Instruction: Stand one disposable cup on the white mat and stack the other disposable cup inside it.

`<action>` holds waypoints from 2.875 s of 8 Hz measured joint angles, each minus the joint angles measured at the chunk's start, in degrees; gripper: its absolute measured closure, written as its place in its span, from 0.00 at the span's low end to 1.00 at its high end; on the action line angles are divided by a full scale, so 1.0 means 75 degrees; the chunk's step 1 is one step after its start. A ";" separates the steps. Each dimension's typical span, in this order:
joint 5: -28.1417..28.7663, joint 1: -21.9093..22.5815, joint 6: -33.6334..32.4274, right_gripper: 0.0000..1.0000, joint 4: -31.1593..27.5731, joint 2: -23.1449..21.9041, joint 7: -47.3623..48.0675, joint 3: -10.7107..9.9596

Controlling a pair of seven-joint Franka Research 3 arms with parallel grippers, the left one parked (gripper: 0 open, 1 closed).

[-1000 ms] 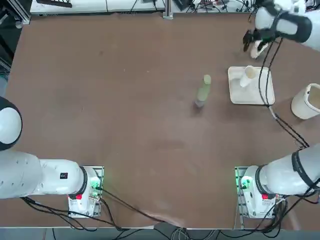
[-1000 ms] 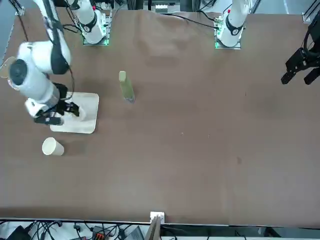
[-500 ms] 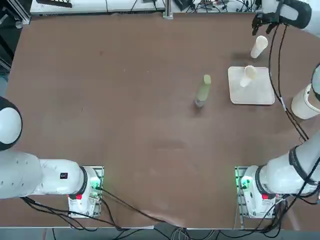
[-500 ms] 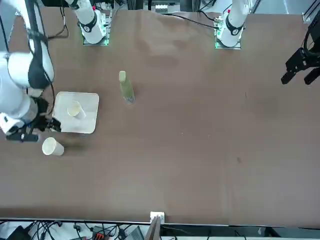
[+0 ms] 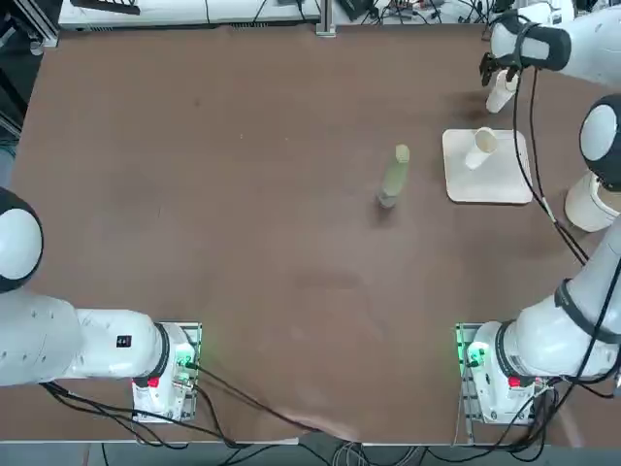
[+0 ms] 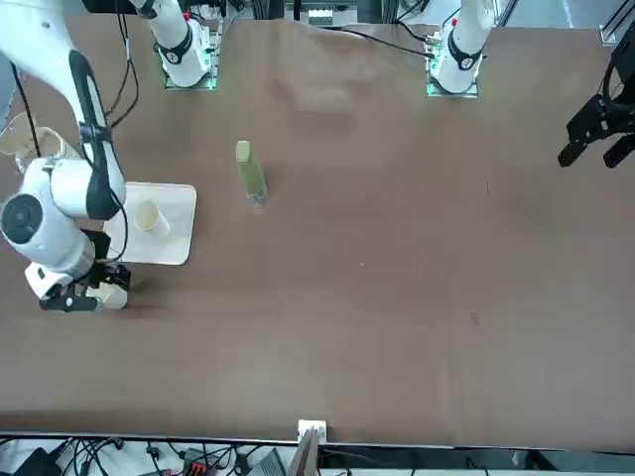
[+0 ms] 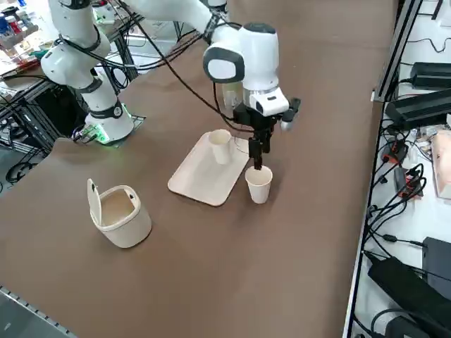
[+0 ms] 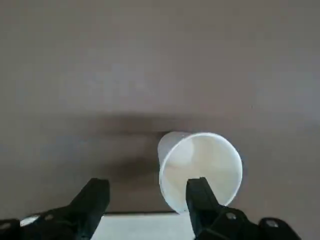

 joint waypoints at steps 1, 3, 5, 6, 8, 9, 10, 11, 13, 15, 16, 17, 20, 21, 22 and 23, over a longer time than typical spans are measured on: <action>-0.0114 -0.0024 0.0000 0.07 0.0011 0.0057 0.0000 0.0000; -0.0154 -0.0067 0.0001 0.11 0.0016 0.0179 -0.0005 -0.0003; -0.0155 -0.0121 0.0197 0.32 0.0016 0.0339 -0.0008 -0.0004; -0.0155 -0.0130 0.0229 0.41 0.0016 0.0376 -0.0008 -0.0004; -0.0155 -0.0140 0.0188 0.85 0.0054 0.0361 -0.0007 -0.0004; -0.0155 -0.0151 -0.0024 0.98 0.0132 0.0268 -0.0005 -0.0007; -0.0155 -0.0160 -0.0436 0.98 0.0238 0.0050 -0.0005 -0.0009; -0.0155 -0.0160 -0.1103 0.98 0.0324 -0.0319 -0.0004 -0.0006; -0.0130 -0.0110 -0.2723 0.98 0.0332 -0.1227 -0.0003 0.0086; 0.0299 0.0220 -0.3673 0.98 0.0052 -0.2052 0.0361 0.0179; 0.0474 0.0468 -0.3800 0.98 -0.0267 -0.2411 0.0642 0.0195; 0.0537 0.0728 -0.3810 0.98 -0.0648 -0.2693 0.0967 0.0211; 0.0547 0.1156 -0.3756 0.98 -0.1514 -0.2985 0.1408 0.0220; 0.0547 0.1155 -0.3575 0.98 -0.1734 -0.3010 0.1410 0.0207; 0.0547 0.1153 -0.3311 0.98 -0.1949 -0.3022 0.1411 0.0195; 0.0547 0.1152 -0.3062 0.98 -0.2169 -0.3024 0.1416 0.0192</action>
